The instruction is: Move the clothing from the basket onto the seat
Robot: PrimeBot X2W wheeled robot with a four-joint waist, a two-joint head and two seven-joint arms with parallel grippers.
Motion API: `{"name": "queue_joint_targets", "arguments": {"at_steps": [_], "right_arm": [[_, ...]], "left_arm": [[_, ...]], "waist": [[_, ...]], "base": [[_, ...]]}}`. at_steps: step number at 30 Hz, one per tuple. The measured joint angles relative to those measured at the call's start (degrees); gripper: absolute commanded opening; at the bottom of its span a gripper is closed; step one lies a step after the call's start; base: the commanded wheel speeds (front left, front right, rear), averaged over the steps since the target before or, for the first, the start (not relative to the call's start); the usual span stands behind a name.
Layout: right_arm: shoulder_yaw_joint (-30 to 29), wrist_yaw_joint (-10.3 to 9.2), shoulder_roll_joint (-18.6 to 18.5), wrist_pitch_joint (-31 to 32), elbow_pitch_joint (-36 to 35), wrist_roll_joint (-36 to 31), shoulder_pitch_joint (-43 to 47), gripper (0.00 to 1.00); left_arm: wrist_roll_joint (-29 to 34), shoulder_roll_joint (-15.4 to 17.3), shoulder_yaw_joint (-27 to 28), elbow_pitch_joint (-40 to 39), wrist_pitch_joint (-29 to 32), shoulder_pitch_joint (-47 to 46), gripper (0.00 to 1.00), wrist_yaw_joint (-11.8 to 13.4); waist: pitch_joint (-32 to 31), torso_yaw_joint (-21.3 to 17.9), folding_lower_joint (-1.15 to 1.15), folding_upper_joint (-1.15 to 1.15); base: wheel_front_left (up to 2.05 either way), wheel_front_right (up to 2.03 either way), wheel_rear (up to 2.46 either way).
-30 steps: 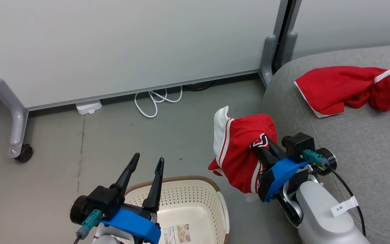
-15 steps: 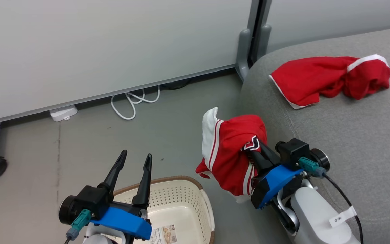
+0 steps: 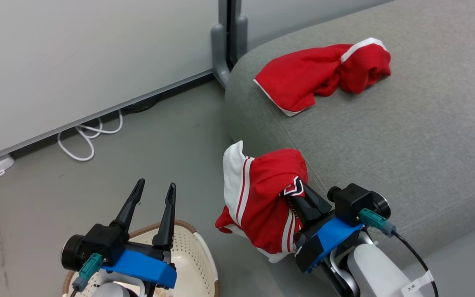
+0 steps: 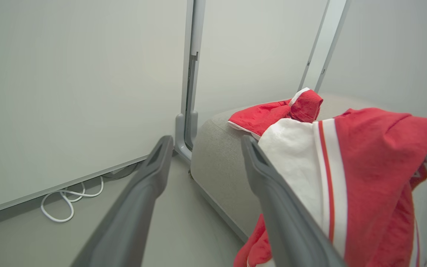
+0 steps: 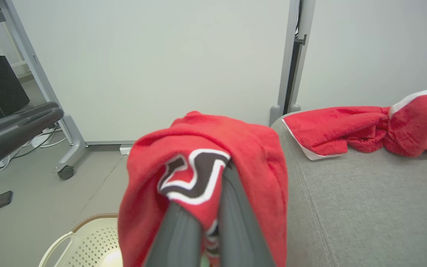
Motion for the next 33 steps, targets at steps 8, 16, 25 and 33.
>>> {"name": "queue_joint_targets", "arguments": {"at_steps": [8,16,25,33], "right_arm": [[-0.24,0.00,0.00,0.53,-2.66,0.57,2.14,0.00],[-1.26,0.00,-0.01,0.52,-4.10,0.98,3.54,0.00],[-2.40,0.00,-0.01,0.34,-4.95,1.54,4.00,0.00],[-4.39,0.00,0.00,0.03,-5.27,2.32,3.73,0.00]], "left_arm": [[0.12,0.79,-0.84,0.05,0.00,-0.30,1.00,-0.16],[-0.05,1.69,-1.15,0.04,0.00,-0.85,1.00,-0.16],[-0.13,2.33,-1.94,0.03,0.00,-1.24,1.00,-0.16],[-0.05,2.74,-2.24,-0.40,0.00,-1.73,1.00,-0.18]], "waist": [[1.45,-6.30,0.00,0.00],[2.85,-9.99,0.00,0.00],[3.60,-10.30,0.00,0.00],[5.00,-9.35,0.00,0.00]], "base": [[0.00,0.00,0.00],[0.00,0.00,0.00],[0.00,0.00,0.00],[0.00,0.00,0.00]]}}
